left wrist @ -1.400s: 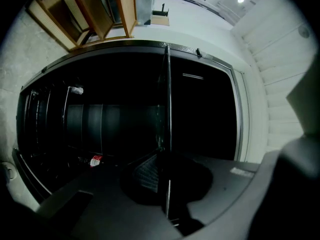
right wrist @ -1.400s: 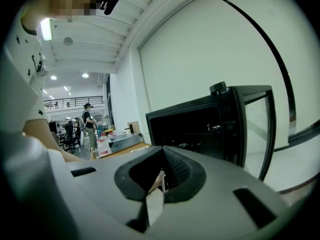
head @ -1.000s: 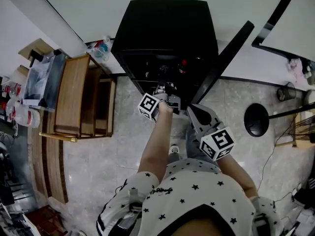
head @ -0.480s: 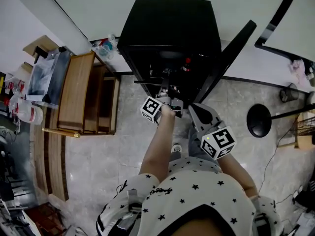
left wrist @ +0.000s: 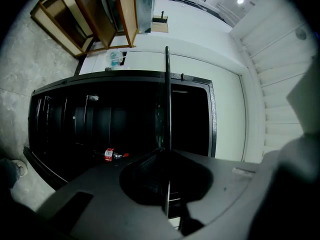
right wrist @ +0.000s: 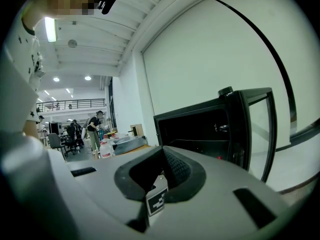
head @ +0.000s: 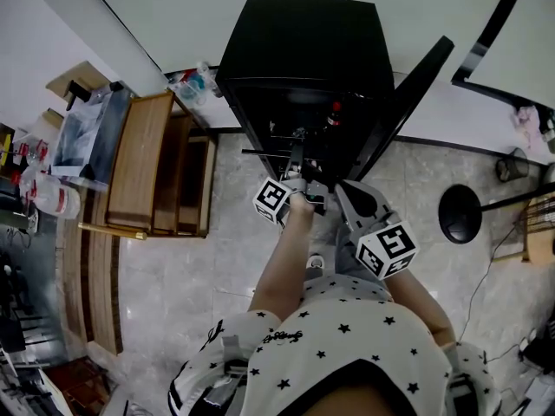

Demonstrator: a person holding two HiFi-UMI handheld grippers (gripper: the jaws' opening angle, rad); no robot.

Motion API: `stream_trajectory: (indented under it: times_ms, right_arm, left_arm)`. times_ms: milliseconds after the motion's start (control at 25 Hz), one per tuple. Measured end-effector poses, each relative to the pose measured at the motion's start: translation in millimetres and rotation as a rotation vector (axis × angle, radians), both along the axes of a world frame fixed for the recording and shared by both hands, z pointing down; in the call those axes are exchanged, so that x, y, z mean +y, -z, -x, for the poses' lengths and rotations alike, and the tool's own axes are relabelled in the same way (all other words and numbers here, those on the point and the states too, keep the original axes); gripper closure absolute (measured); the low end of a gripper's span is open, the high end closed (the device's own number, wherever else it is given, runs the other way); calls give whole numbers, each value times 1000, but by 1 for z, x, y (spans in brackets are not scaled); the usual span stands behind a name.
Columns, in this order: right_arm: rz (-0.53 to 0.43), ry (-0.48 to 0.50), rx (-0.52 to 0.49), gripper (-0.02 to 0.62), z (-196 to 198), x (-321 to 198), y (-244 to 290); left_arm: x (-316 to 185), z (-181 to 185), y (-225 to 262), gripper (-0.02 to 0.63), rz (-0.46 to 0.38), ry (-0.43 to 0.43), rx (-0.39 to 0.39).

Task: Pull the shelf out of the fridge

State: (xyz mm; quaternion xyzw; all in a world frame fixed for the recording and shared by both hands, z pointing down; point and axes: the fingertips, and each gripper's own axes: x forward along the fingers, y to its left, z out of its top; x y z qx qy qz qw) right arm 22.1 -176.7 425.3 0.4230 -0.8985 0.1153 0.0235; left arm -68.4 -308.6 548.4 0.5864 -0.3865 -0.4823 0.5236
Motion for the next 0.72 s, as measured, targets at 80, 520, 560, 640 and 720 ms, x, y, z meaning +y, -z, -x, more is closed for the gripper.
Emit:
stream_trajectory:
  times_ms: [80,520,560,640,720]
  right_arm:
    - [-2,2,2,601,2,3,0]
    - [-9,8,9,601,6,10,3]
    - [-9,9,10,601,7,10,3]
    - [-9,10,10,601,7,11,3]
    - [-8,10,12,601,6,11,3]
  left_arm:
    - [5,2,0,580,-3,1,-1]
    - [18,4,0,580,3,-2,4]
    - [19,4,0,580,3,-1,5]
    - [20,4,0,580,4,-1,5]
    - [21,4,0,580,4,-1,4]
